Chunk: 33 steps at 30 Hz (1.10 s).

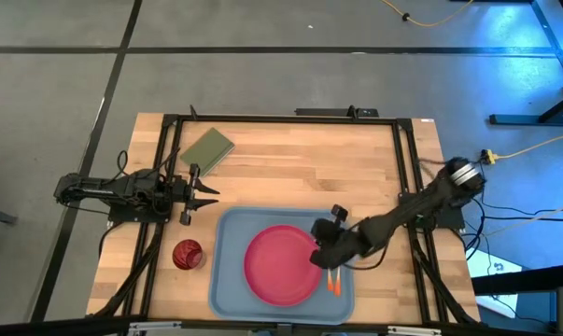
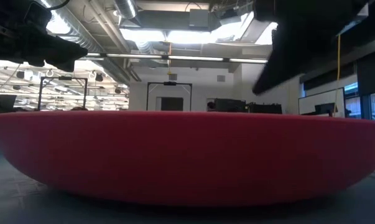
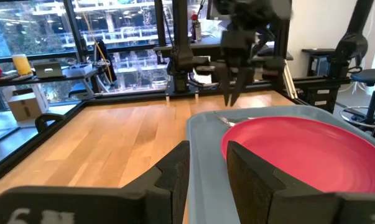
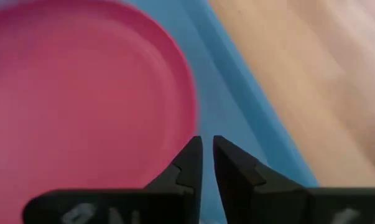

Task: Pick and place plate/cup/fork/spoon on tray
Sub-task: Adjust the orange fork

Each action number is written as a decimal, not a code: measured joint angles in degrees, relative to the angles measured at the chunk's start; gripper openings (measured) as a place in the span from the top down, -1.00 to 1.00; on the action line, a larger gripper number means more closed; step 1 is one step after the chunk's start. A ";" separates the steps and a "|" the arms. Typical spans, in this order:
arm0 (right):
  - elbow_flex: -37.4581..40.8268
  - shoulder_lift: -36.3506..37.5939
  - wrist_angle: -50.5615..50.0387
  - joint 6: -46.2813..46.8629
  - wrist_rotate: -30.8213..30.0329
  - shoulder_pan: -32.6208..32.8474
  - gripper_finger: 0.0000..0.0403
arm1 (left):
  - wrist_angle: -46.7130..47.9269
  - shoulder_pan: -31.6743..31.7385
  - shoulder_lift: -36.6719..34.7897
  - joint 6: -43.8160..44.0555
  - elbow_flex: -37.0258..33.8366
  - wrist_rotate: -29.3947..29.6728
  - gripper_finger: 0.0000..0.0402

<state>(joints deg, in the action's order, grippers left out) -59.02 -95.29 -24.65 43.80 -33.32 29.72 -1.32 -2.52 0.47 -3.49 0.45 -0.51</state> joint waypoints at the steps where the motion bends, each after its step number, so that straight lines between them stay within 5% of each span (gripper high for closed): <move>1: 2.40 2.22 4.32 -2.28 1.11 -0.39 0.77 | 0.00 -0.02 -0.02 0.02 0.00 0.00 0.50; 11: 22.05 26.30 13.19 -17.30 5.42 -1.23 0.77 | 0.00 -0.02 -0.02 0.02 0.00 0.00 0.50; 20: 41.99 38.71 47.90 -34.43 27.68 -6.67 0.77 | 0.02 0.00 -0.02 0.02 0.00 0.24 0.50; 33: 55.47 55.25 50.36 -36.36 32.02 -11.26 0.77 | 0.02 0.00 -0.02 0.00 0.00 1.05 0.50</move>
<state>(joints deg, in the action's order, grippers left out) -3.55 -40.04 25.72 7.43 -1.30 18.46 -1.30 -2.53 0.45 -3.48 0.45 0.54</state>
